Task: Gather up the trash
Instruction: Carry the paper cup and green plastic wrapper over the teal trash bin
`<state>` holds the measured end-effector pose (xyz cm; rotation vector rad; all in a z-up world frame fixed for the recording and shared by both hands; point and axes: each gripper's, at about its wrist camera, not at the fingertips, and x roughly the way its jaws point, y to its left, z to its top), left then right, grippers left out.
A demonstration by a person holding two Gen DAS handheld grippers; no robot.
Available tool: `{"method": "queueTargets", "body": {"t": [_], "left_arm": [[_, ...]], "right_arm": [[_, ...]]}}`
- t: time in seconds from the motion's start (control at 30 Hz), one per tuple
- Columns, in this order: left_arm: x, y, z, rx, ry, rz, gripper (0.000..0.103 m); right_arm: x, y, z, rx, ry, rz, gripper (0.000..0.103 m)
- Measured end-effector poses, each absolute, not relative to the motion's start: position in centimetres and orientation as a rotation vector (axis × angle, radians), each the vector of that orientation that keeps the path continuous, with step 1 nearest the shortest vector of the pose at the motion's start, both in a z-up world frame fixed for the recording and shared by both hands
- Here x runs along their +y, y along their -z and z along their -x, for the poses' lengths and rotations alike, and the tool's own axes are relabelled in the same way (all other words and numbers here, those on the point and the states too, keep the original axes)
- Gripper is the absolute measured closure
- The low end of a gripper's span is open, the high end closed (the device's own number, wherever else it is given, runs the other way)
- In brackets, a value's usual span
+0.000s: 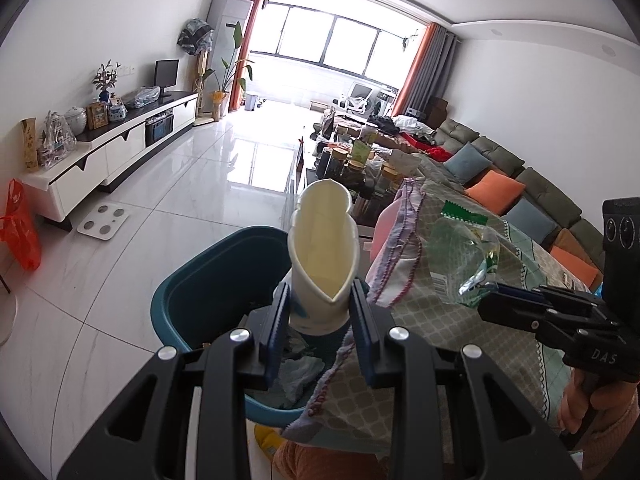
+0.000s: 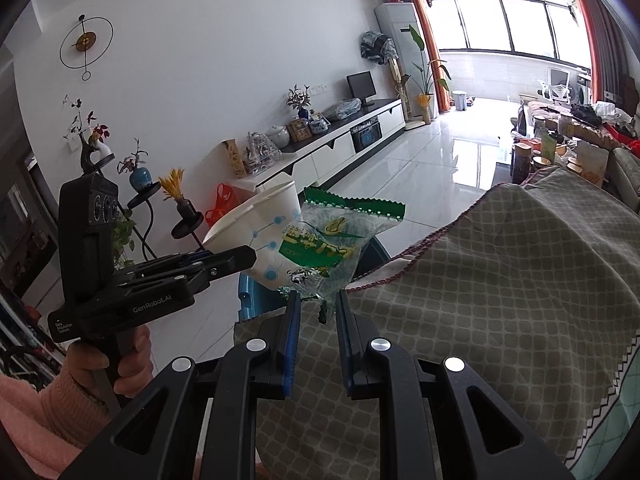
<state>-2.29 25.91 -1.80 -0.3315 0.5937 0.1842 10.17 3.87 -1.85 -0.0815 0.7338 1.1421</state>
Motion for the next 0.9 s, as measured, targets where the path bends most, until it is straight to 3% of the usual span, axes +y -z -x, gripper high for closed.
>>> {"method": "queueTargets", "body": {"t": [0.9], "left_arm": [[27.5,3.1,1.8,0.629,-0.227,0.358,0.073]], "right_arm": [[7.3,2.8,-10.6,0.764,-1.178,0.131,0.085]]}}
